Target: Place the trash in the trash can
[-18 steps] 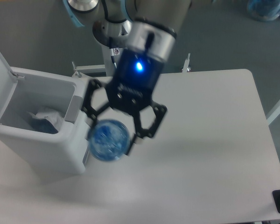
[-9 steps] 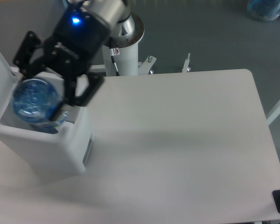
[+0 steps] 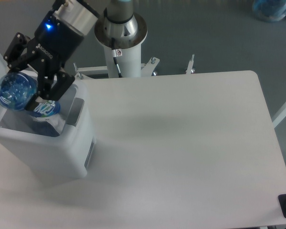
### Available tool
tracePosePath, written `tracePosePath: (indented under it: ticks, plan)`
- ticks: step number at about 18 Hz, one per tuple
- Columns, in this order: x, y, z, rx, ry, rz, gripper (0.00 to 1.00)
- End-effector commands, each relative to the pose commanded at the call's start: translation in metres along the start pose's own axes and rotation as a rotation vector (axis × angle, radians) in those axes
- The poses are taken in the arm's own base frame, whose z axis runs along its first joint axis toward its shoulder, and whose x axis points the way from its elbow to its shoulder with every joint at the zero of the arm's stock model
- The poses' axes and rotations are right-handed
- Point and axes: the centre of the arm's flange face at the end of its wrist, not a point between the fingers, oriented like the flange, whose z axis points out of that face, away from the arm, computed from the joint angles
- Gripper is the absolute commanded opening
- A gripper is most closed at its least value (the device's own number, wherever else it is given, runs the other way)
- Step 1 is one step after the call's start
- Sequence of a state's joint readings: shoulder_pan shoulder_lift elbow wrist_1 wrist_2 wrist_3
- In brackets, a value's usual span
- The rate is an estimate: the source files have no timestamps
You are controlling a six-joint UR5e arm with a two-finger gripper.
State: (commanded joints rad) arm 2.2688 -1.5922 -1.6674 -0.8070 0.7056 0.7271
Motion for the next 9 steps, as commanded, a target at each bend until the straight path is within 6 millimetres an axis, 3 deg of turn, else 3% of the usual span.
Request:
tracePosePath:
  ticks: [2,9]
  plan:
    - [-0.0042,0.0006,0.0029,0.008,-0.009,0.014,1.0]
    - [-0.0026,0.0014,0.0012,0.008,-0.013,0.011,1.0]
